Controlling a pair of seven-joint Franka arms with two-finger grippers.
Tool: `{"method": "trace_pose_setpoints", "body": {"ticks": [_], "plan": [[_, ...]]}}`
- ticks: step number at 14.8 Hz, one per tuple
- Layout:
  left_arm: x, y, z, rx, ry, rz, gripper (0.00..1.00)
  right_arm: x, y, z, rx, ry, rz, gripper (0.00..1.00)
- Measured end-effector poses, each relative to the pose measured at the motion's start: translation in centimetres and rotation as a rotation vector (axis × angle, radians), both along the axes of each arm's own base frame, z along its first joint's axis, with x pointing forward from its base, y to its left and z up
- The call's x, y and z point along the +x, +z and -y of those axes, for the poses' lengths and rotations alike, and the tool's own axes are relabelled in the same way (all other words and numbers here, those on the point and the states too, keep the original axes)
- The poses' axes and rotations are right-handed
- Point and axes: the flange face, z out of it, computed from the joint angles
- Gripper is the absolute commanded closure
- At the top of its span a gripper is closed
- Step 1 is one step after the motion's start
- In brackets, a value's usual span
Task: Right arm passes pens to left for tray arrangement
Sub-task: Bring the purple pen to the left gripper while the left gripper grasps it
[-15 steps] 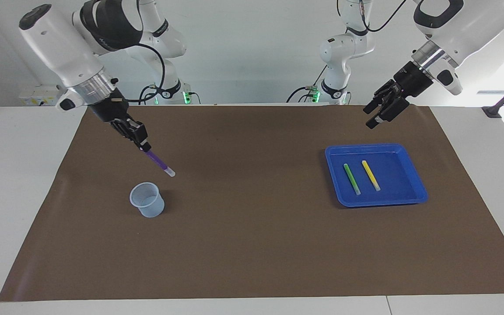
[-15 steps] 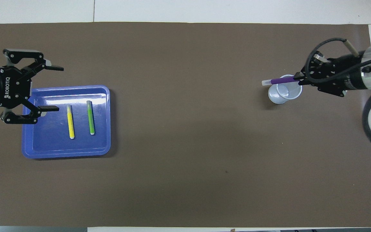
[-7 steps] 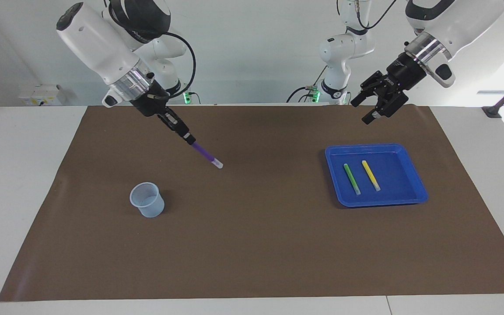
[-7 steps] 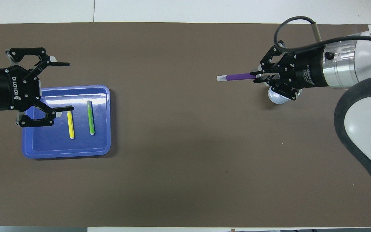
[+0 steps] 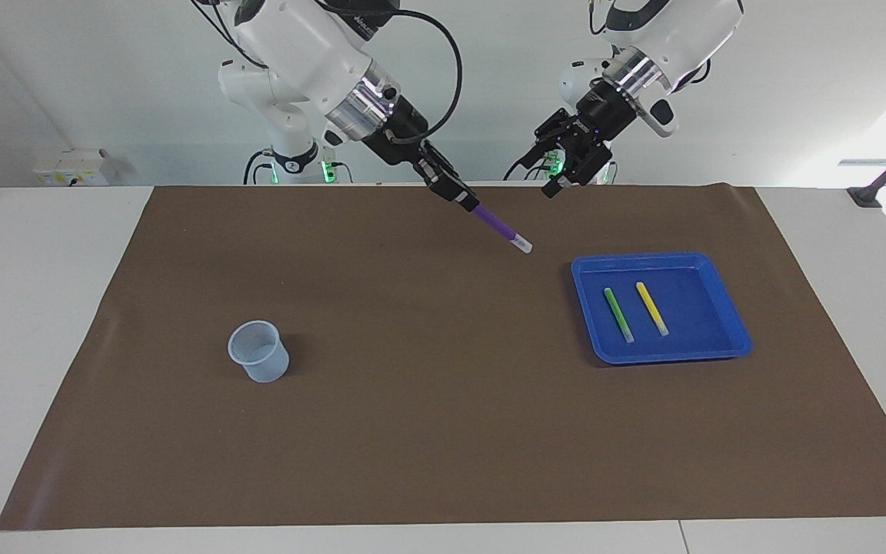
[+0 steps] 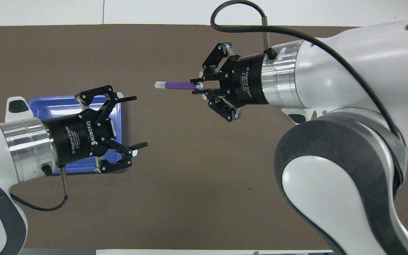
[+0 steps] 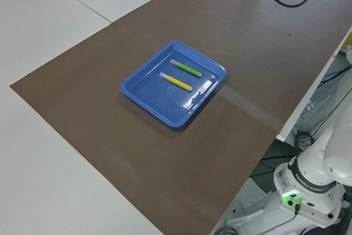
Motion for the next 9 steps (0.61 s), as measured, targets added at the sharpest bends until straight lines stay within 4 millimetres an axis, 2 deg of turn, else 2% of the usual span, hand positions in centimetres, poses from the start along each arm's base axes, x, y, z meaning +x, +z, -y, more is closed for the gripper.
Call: {"method": "trace_pose_setpoints", "body": {"ticks": [4, 9], "plan": [[-0.4, 0.1, 1.6, -0.012, 0.071, 0.013, 0.0, -1.6, 0.4, -2.5, 0.007, 0.043, 0.006, 1.0], [0.6, -1.3, 1.7, 0.026, 0.117, 0.034, 0.0, -2.7, 0.5, -4.1, 0.001, 0.077, 0.012, 1.0]]}}
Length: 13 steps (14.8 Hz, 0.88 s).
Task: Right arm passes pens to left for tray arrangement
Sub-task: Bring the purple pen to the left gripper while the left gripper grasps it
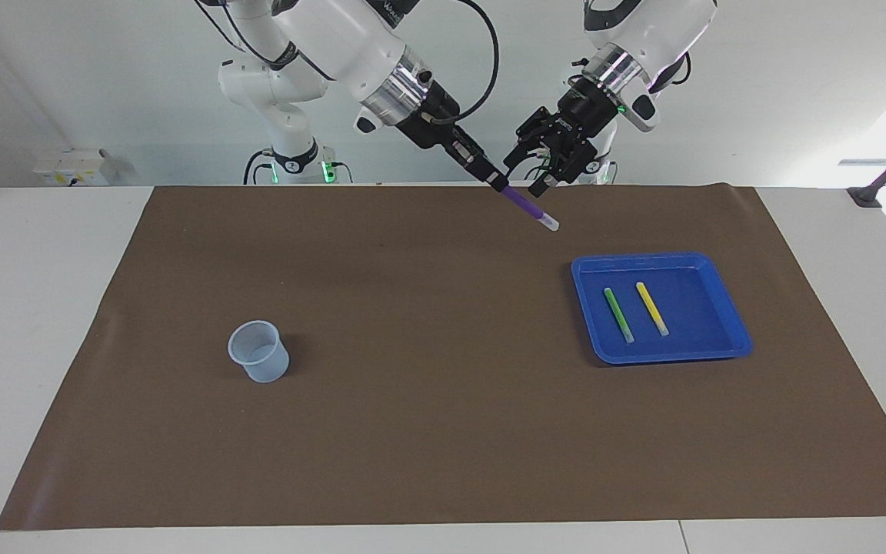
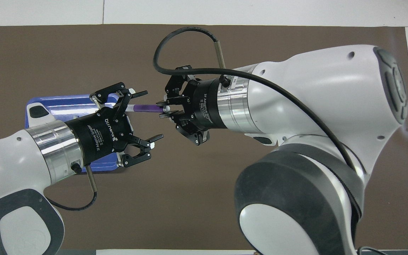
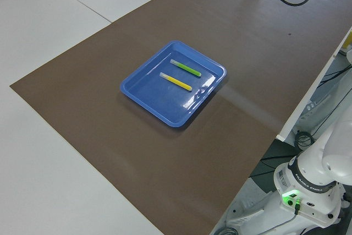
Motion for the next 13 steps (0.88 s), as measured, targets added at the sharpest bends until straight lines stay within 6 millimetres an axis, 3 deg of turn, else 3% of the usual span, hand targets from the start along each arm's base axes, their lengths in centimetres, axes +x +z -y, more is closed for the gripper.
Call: {"method": "trace_pose_setpoints", "body": {"ticks": [5, 10, 13], "plan": [[0.89, -0.59, -0.99, 0.073, 0.006, 0.018, 0.01, -0.59, -0.03, -0.79, -0.023, 0.021, 0.017, 1.0], [0.83, -0.59, -0.84, 0.111, -0.009, 0.033, 0.25, -0.57, -0.1, -0.81, -0.03, 0.022, 0.021, 1.0], [0.83, -0.57, -0.84, 0.111, -0.009, 0.034, 0.48, -0.57, -0.11, -0.81, -0.031, 0.022, 0.021, 1.0]]}}
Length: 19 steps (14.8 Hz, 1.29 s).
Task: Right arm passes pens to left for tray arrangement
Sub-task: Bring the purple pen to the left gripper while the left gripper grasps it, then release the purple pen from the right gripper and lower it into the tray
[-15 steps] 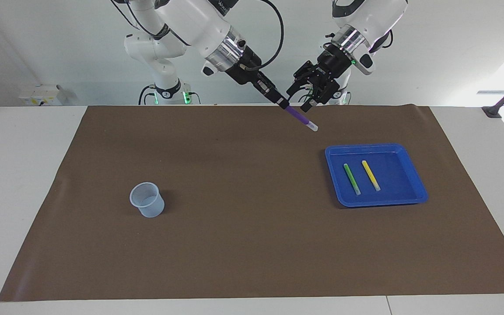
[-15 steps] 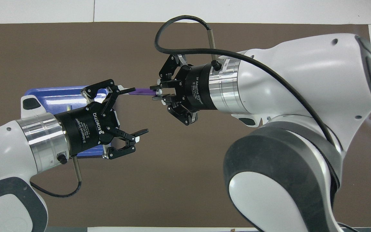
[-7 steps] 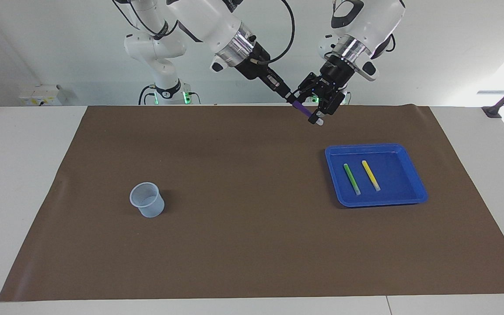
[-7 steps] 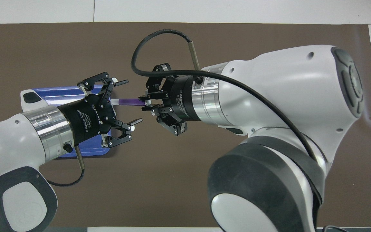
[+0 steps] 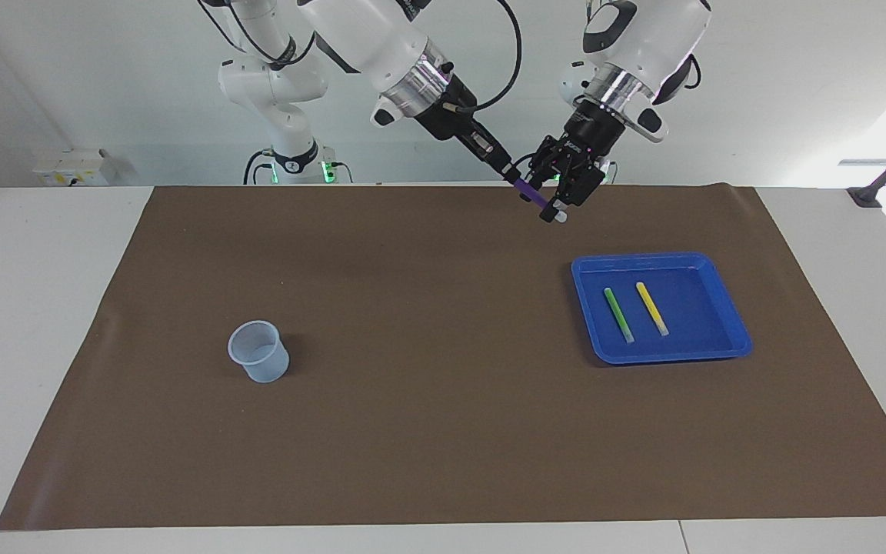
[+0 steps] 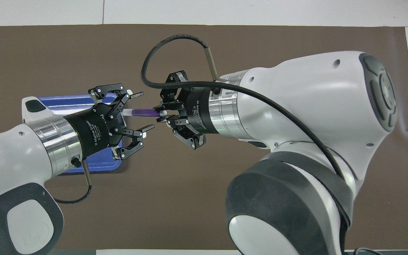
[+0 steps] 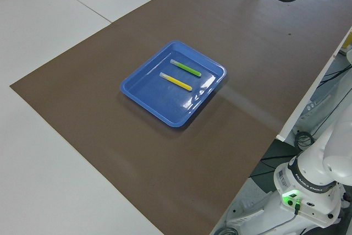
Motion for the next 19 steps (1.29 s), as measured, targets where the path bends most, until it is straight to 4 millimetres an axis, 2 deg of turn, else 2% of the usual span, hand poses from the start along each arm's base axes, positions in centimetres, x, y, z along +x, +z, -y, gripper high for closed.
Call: {"method": "trace_pose_setpoints", "body": {"ticks": [1, 8, 9, 10, 11, 12, 19], "plan": [[0.0, 0.0, 0.0, 0.0, 0.0, 0.0, 0.52, 0.0, 0.0, 0.0, 0.0, 0.0, 0.0, 1.0], [0.2, 0.0, -0.4, 0.013, 0.002, 0.003, 0.54, 0.0, -0.1, 0.0, -0.001, 0.0, -0.002, 1.0], [0.3, 0.1, -0.6, 0.02, 0.003, 0.005, 0.6, 0.0, -0.2, 0.0, -0.002, 0.0, -0.002, 1.0], [0.4, 0.2, -0.8, 0.023, 0.006, 0.005, 0.71, 0.1, -0.2, 0.0, -0.002, 0.0, -0.003, 1.0], [0.5, 0.2, -1.0, 0.023, 0.009, 0.004, 0.94, 0.1, -0.2, 0.0, -0.001, 0.0, -0.003, 1.0], [0.5, 0.2, -1.0, 0.025, 0.005, -0.002, 1.0, 0.1, -0.1, 0.0, 0.001, -0.004, 0.002, 1.0], [0.3, 0.1, -0.7, 0.059, -0.022, 0.004, 1.0, 0.4, -0.1, 0.1, 0.005, -0.011, 0.009, 1.0]]}}
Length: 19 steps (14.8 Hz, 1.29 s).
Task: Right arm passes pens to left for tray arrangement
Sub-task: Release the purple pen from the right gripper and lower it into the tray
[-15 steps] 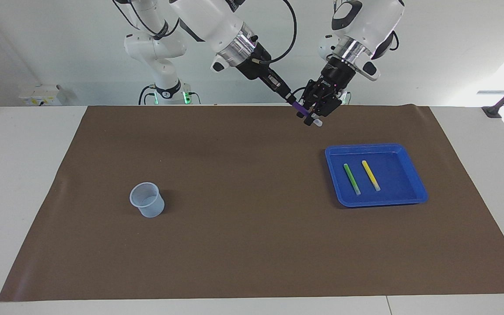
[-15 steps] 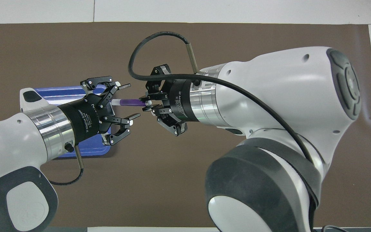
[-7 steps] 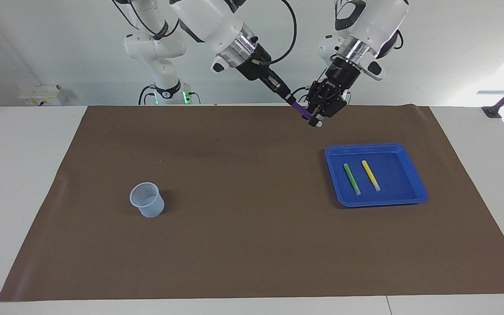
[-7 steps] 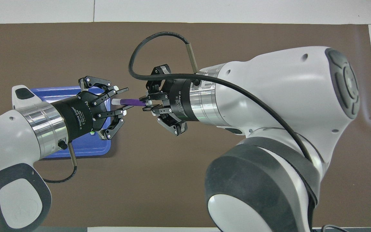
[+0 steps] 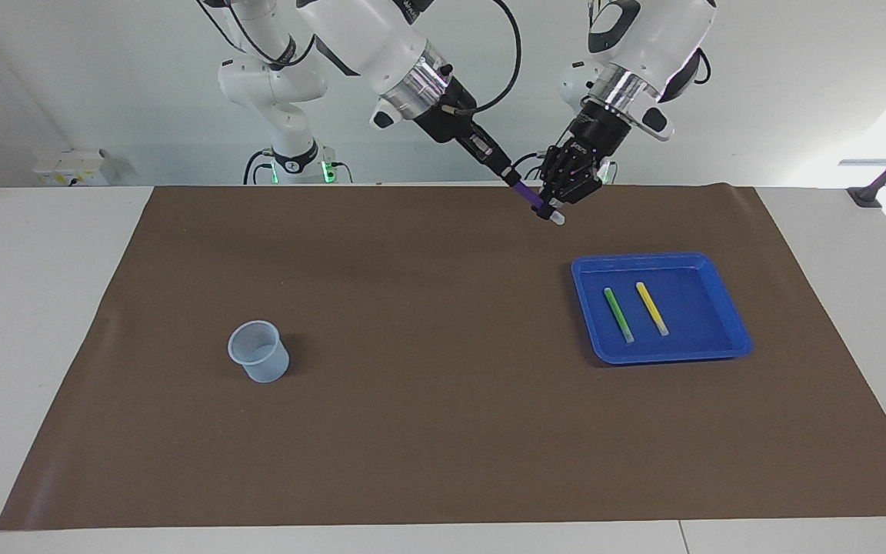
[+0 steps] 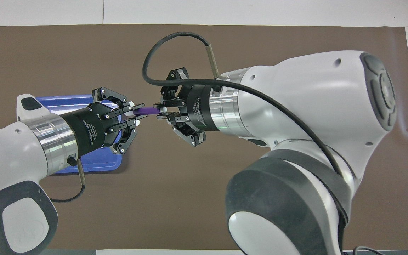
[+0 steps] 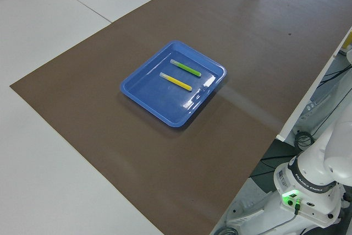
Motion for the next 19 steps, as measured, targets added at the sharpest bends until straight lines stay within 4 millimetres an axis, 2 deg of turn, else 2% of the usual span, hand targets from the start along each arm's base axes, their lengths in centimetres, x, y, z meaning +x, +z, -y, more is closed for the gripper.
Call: {"method": "trace_pose_setpoints", "body": {"ticks": [1, 2, 7, 10, 12, 14, 17, 19], "plan": [[0.0, 0.0, 0.0, 0.0, 0.0, 0.0, 1.0, 0.0, 0.0, 0.0, 0.0, 0.0, 0.0, 0.56], [0.0, 0.0, 0.0, 0.0, 0.0, 0.0, 1.0, 0.0, 0.0, 0.0, 0.0, 0.0, 0.0, 0.01], [0.3, 0.3, -0.6, 0.008, 0.001, 0.017, 1.0, 0.3, -0.3, 0.5, -0.049, 0.006, 0.02, 0.0], [1.5, 0.0, -3.1, 0.059, -0.038, 0.066, 1.0, 1.5, -1.0, 3.6, -0.183, 0.069, 0.087, 0.0], [2.5, -1.0, -6.3, 0.121, -0.116, 0.077, 1.0, 2.5, -1.7, 6.9, -0.284, 0.176, 0.133, 0.0], [3.5, -2.6, -10.4, 0.182, -0.22, 0.079, 1.0, 3.2, -2.8, 10.2, -0.38, 0.31, 0.188, 0.0], [4.5, -6.0, -17.5, 0.257, -0.399, 0.106, 1.0, 3.9, -4.7, 15.4, -0.514, 0.493, 0.248, 0.0], [4.8, -8.6, -22.1, 0.331, -0.527, 0.129, 1.0, 4.5, -5.4, 19.8, -0.608, 0.608, 0.27, 0.0]]}}
